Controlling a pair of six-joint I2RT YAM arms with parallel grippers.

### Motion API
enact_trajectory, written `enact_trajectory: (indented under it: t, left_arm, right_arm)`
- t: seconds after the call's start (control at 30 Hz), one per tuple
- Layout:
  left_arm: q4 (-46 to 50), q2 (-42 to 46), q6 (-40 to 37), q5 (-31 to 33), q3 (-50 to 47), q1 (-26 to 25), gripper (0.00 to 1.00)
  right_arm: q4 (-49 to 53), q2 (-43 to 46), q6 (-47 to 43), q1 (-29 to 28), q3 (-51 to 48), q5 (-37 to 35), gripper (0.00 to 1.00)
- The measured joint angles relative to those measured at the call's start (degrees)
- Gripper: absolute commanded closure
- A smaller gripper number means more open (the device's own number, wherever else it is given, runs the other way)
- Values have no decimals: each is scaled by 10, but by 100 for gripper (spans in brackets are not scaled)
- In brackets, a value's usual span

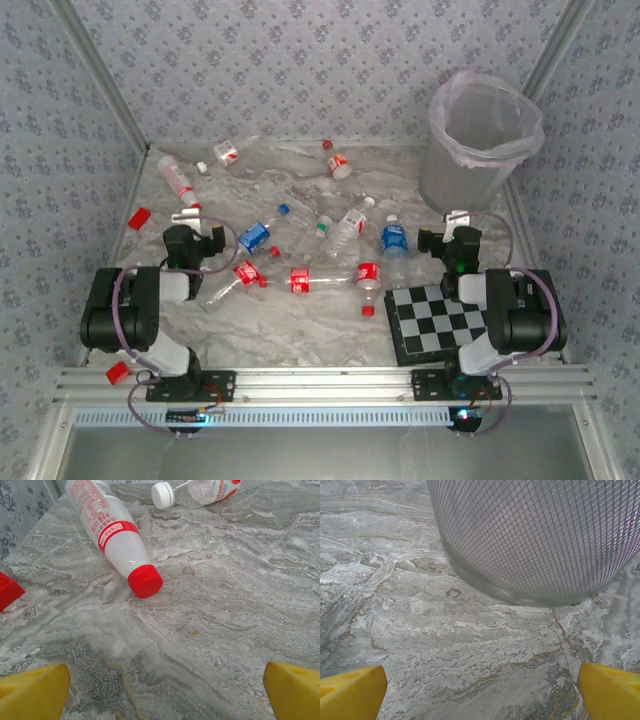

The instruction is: Put the plastic bottles in the bin

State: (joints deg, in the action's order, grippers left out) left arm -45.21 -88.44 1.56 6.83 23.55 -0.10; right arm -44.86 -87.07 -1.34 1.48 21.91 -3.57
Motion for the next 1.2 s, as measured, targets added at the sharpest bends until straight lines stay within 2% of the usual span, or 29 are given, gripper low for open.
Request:
enact_trajectory:
  t: [1.2]
  left_arm:
    - [7, 1, 0, -10, 2, 5, 1]
  right_arm:
    - [3, 1, 0, 1, 1, 10, 0]
